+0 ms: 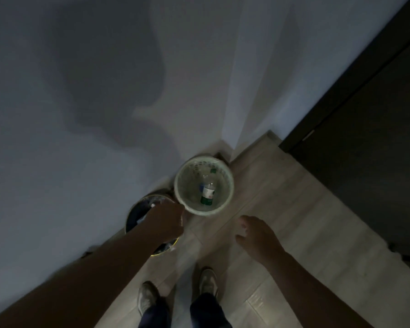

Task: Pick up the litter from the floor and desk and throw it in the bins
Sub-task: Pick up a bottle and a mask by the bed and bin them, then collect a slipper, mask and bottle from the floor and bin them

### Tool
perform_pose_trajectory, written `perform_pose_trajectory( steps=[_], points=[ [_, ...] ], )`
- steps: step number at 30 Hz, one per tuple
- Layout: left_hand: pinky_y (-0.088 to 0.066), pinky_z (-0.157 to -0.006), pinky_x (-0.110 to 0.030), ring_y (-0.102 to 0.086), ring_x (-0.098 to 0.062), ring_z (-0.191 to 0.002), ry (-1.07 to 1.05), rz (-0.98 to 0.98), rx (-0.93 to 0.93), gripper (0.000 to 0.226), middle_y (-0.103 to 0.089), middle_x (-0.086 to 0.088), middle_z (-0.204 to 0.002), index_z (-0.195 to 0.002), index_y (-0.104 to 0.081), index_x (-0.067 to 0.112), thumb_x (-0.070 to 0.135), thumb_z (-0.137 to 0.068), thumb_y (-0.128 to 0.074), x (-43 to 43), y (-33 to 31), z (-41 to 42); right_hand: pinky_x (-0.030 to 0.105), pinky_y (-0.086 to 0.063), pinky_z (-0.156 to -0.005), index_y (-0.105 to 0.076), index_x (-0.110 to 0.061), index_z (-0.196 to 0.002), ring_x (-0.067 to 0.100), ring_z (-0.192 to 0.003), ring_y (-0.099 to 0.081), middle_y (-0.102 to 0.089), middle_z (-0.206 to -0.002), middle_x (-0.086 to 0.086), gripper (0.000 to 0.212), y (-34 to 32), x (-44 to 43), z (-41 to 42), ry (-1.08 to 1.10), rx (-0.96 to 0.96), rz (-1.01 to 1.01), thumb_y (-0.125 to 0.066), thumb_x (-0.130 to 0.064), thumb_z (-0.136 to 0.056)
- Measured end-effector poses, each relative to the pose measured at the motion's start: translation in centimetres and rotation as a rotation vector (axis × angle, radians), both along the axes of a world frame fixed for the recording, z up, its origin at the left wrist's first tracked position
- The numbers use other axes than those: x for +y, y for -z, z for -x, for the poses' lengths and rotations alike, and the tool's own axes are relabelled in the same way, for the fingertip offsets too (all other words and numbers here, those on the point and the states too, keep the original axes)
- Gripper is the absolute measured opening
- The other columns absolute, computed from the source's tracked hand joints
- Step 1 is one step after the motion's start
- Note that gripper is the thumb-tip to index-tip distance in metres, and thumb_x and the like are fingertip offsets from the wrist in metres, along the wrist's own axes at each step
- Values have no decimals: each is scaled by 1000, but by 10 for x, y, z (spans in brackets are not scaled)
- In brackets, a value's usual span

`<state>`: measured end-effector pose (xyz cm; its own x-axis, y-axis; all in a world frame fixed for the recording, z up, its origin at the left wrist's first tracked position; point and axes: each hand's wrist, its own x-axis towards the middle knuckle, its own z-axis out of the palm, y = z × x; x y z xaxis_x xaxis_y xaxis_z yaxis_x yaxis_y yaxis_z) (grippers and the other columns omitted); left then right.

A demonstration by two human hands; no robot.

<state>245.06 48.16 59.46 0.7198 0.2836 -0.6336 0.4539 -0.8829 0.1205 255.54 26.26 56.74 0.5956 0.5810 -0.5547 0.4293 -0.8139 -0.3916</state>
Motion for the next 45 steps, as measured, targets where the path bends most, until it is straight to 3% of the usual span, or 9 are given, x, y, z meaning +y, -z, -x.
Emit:
perform_pose_trajectory(
  steps=[8,12,16,20,21,23,25,32,45],
  points=[
    [-41,-98,-33,-53,-27,-120,-203,-8,-69,40,-55,-10,-133,-131,-51,12,32,-96,-48,-19,-114,55,25,-38,-93,-49,-17,-131,18,-122,-49,-54,-128,2,46,-109,20,3,-407,-98,25,-59,-30,-88],
    [-42,-95,-30,-55,-22,-119,-344,-2,-122,42,-58,-4,-129,-126,-53,18,39,-90,-56,-20,-154,108,23,-32,-73,-57,-17,-117,19,-112,-55,-60,-115,2,32,-155,45,23,-539,-130,-55,-60,-27,-87],
    [-39,-96,-28,-52,-22,-122,-505,-58,-176,45,-56,-3,-132,-133,-48,22,37,-90,-53,-29,-185,182,27,-39,-79,-56,-21,-117,22,-114,-56,-61,-104,-5,28,-199,80,71,-741,-138,-68,-59,-26,-89],
    [-39,-98,-28,-50,-20,-123,-670,-148,-228,48,-52,-1,-135,-133,-48,23,39,-88,-55,-50,-218,280,32,-40,-71,-62,-19,-88,8,-86,-62,-59,-84,1,6,-240,109,154,-976,-78,-127,-56,-19,-90],
    [-40,-96,-28,-51,-19,-122,-725,-164,-236,48,-52,0,-134,-132,-48,23,39,-88,-56,-59,-227,308,33,-37,-67,-56,-24,-78,5,-77,-59,-55,-77,-1,14,-250,112,179,-1032,-60,-163,-55,-18,-90],
    [-40,-93,-27,-52,-17,-119,-833,-204,-245,46,-54,3,-131,-132,-48,24,41,-89,-55,-85,-244,367,30,-39,-71,-59,-28,-86,14,-87,-57,-58,-87,-3,3,-267,114,229,-1128,-174,-213,-57,-26,-85],
    [-40,-93,-25,-52,-15,-118,-947,-223,-254,45,-56,5,-129,-131,-48,25,42,-89,-55,-120,-261,431,28,-42,-78,-61,-26,-104,19,-102,-57,-59,-106,-3,23,-279,107,288,-1197,-166,-262,-59,-28,-82],
    [-44,-92,-26,-56,-15,-114,-1324,-405,-238,46,-58,6,-125,-132,-46,27,44,-90,-55,-273,-323,630,26,-41,-92,-57,-28,-124,18,-117,-53,-57,-129,-2,43,-333,48,519,-1618,-110,-397,-63,-36,-82],
    [-45,-89,-27,-57,-15,-112,-1883,-581,-171,44,-58,8,-124,-130,-47,28,44,-89,-55,-478,-362,818,28,-43,-94,-52,-28,-129,14,-113,-52,-54,-126,-6,43,-371,-67,805,-2175,-29,-509,-58,-35,-87]
  ],
)
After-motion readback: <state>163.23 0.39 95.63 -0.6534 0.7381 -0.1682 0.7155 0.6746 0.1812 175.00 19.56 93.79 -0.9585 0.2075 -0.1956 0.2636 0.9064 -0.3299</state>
